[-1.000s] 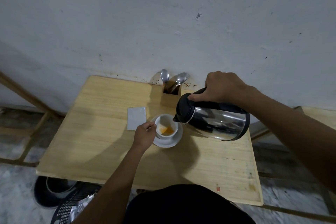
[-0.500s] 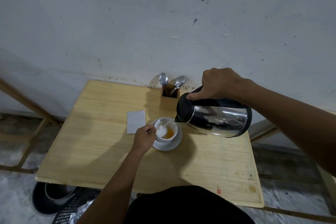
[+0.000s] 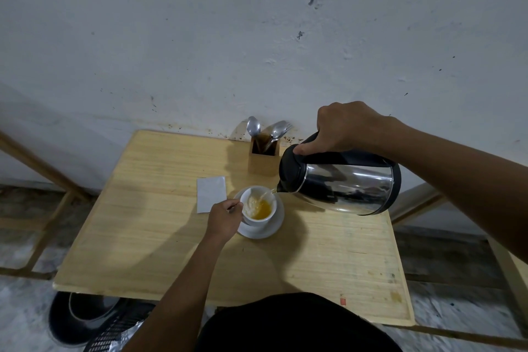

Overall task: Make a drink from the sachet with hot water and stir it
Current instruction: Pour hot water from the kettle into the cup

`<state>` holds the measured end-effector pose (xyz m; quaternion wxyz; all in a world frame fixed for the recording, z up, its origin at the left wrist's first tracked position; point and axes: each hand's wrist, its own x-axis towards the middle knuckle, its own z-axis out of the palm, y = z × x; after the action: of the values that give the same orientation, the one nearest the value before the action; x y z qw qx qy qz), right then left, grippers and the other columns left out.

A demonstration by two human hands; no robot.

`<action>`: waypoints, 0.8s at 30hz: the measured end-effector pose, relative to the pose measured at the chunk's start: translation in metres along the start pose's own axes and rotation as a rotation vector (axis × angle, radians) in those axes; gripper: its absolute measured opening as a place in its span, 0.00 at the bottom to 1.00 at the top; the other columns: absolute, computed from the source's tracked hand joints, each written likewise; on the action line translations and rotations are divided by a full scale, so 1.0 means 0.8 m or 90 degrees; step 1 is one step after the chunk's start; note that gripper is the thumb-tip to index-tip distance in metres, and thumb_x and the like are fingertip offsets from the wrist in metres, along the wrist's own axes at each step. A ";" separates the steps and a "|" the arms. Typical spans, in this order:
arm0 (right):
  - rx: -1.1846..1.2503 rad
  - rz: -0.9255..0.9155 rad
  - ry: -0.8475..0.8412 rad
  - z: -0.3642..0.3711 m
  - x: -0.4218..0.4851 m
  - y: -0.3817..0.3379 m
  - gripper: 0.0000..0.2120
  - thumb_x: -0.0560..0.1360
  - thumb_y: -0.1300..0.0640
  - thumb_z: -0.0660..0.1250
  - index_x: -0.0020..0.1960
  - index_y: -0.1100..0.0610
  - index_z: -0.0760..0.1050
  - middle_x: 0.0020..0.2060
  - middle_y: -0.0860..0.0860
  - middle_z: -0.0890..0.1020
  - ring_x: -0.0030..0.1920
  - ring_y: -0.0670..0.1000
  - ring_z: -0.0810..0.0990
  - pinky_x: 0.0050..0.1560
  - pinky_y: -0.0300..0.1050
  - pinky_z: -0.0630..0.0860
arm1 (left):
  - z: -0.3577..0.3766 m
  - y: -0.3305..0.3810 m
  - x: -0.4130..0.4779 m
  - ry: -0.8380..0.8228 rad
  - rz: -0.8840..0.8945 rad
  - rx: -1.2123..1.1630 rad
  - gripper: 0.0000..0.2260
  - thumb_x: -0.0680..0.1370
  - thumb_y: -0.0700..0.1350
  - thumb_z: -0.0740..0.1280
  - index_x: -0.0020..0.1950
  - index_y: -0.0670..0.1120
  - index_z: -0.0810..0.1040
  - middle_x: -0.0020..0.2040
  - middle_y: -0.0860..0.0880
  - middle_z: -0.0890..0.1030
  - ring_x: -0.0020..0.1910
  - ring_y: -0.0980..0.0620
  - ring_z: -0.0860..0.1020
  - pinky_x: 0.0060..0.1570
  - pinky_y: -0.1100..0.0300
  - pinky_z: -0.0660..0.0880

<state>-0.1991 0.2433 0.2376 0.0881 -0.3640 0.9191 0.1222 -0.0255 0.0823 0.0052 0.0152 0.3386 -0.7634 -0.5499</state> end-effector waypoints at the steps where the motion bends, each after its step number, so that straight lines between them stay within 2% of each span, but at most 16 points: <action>1: 0.000 0.000 0.000 0.000 0.000 0.001 0.34 0.65 0.23 0.62 0.31 0.56 0.64 0.28 0.49 0.72 0.28 0.48 0.69 0.32 0.43 0.66 | 0.000 0.000 0.000 0.000 0.000 -0.003 0.12 0.79 0.40 0.63 0.59 0.37 0.80 0.53 0.42 0.82 0.50 0.51 0.77 0.50 0.60 0.70; 7: -0.002 -0.002 -0.004 0.000 0.000 0.005 0.35 0.63 0.22 0.61 0.32 0.57 0.68 0.28 0.50 0.75 0.29 0.49 0.73 0.32 0.43 0.66 | 0.001 0.002 -0.002 0.006 -0.010 -0.022 0.12 0.79 0.41 0.63 0.59 0.39 0.80 0.53 0.43 0.83 0.50 0.49 0.79 0.48 0.59 0.71; 16: -0.006 0.010 -0.012 -0.005 -0.001 0.006 0.34 0.64 0.22 0.61 0.32 0.56 0.66 0.29 0.49 0.74 0.30 0.49 0.72 0.36 0.44 0.68 | 0.001 0.002 -0.003 0.011 -0.010 -0.013 0.12 0.79 0.41 0.64 0.60 0.38 0.79 0.55 0.43 0.82 0.50 0.52 0.77 0.50 0.61 0.70; 24: -0.011 0.005 -0.007 -0.007 0.001 0.006 0.35 0.63 0.22 0.61 0.33 0.56 0.68 0.30 0.49 0.75 0.31 0.49 0.73 0.34 0.44 0.67 | 0.003 0.000 -0.002 0.018 0.001 -0.007 0.12 0.79 0.40 0.64 0.60 0.38 0.79 0.55 0.42 0.83 0.49 0.53 0.76 0.50 0.61 0.69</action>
<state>-0.2034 0.2449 0.2435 0.0896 -0.3603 0.9190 0.1326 -0.0256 0.0850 0.0050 0.0281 0.3457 -0.7602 -0.5494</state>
